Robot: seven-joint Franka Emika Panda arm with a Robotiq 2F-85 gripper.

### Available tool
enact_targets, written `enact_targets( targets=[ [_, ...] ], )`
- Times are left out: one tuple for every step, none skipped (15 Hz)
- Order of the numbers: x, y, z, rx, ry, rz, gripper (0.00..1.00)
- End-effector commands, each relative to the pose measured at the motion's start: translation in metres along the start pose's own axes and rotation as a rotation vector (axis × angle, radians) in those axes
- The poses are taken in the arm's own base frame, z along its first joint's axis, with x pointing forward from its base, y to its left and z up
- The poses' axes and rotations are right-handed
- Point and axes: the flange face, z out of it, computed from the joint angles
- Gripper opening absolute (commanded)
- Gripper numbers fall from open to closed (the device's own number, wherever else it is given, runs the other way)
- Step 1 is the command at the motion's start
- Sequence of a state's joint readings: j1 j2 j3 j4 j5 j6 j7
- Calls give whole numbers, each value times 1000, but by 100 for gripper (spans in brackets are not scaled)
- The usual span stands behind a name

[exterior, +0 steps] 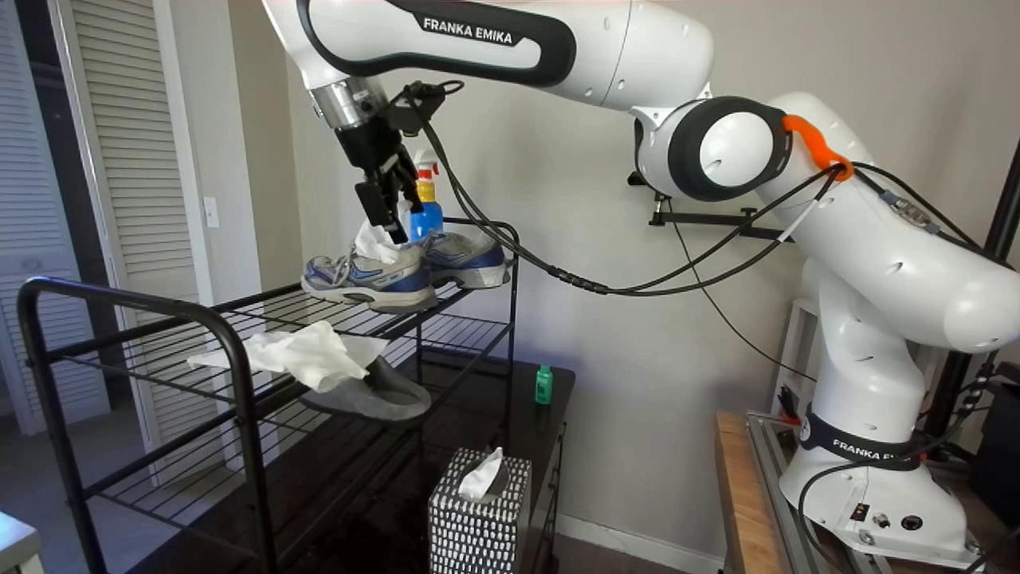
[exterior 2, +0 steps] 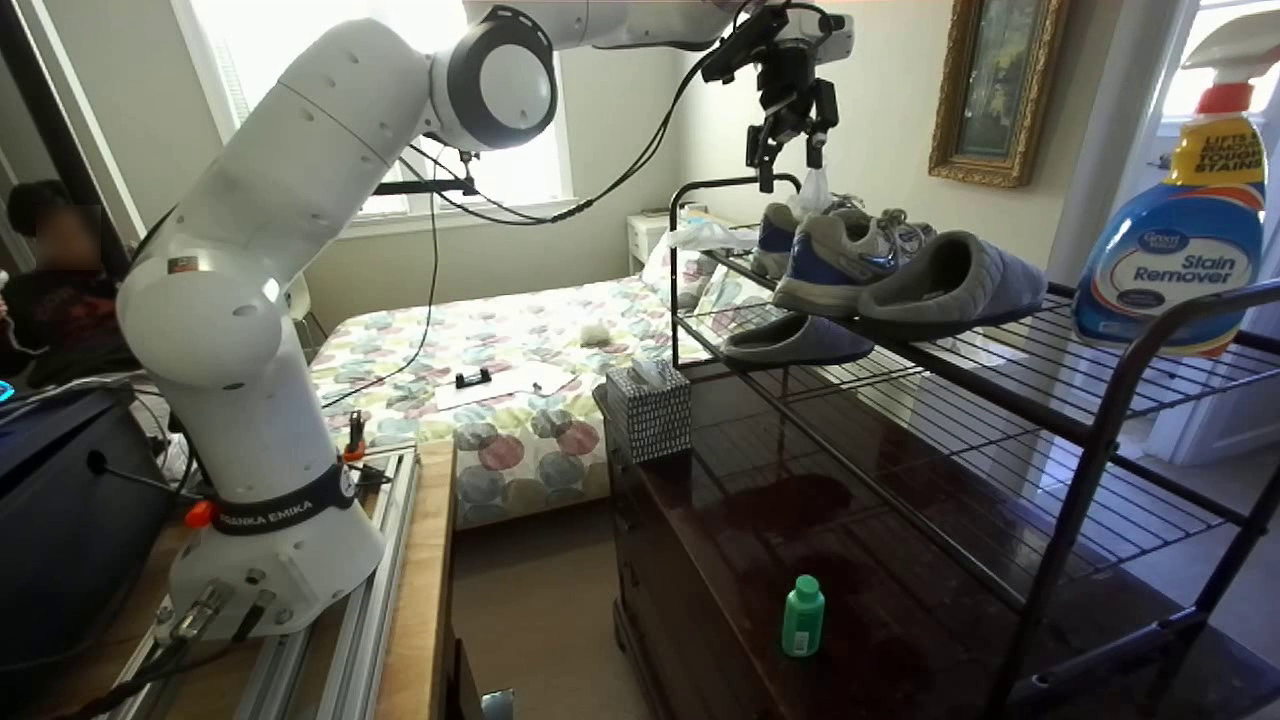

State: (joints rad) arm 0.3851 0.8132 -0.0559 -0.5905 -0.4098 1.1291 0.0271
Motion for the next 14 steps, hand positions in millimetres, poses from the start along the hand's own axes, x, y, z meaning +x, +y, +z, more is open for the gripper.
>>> enact_targets(
  targets=[
    [0,-1,-1,2,1,2,100],
    [-1,-2,2,2,-18,17,100],
    [-2,-3,5,-4,-38,33,100],
    [-3,-2,7,-12,-49,45,100],
    [-4,-2,10,-16,-65,49,100],
    [-4,-2,13,-19,-81,54,100],
    [-7,-1,15,-16,-108,49,100],
    [-11,0,17,-12,-138,37,100],
    [-16,0,18,-5,-171,23,100],
    [-21,0,20,-1,-204,11,100],
    [-26,1,20,5,-236,-14,100],
    [-30,0,21,11,-257,-38,100],
    [-29,-1,20,19,-250,-70,100],
    [-23,0,22,-8,-229,-15,100]
  ],
)
